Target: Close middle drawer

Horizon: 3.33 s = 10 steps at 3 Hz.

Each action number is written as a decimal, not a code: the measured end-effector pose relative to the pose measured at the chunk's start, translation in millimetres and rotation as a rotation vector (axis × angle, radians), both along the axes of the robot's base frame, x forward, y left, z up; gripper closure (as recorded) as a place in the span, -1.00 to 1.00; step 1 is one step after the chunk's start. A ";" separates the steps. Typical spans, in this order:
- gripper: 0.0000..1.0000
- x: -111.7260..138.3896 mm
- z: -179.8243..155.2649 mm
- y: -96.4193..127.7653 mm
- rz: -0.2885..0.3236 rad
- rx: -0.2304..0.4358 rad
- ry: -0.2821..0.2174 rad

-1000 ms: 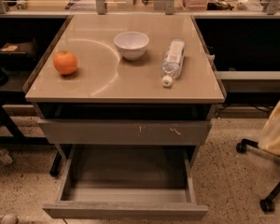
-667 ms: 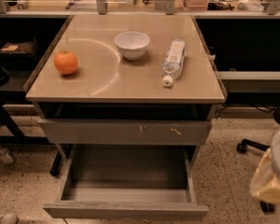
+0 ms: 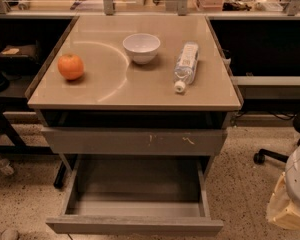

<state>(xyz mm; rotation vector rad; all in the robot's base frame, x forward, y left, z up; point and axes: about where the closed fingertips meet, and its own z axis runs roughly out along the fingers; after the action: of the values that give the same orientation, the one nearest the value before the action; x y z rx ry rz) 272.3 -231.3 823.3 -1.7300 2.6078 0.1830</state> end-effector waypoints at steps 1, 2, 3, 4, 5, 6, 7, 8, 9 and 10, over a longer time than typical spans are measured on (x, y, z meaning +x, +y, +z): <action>1.00 -16.9 -36.2 10.5 0.016 0.016 0.066; 1.00 -38.8 -122.3 49.4 0.069 0.090 0.189; 1.00 -66.1 -218.9 80.5 0.105 0.140 0.312; 1.00 -66.4 -218.1 80.4 0.107 0.139 0.312; 1.00 -59.1 -249.6 91.6 0.114 0.173 0.333; 1.00 -29.8 -304.4 111.1 0.120 0.236 0.336; 1.00 -4.1 -345.7 122.4 0.121 0.280 0.328; 1.00 16.8 -374.4 128.8 0.114 0.305 0.317; 1.00 35.1 -388.8 131.0 0.105 0.320 0.303; 1.00 47.3 -393.4 134.0 0.114 0.333 0.291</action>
Offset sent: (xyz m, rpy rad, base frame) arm -0.0932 0.0935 -0.2623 0.1746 0.4246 0.1355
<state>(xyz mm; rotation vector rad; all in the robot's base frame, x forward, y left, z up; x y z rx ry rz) 319.6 -97.3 429.9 -1.8430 2.4642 0.8773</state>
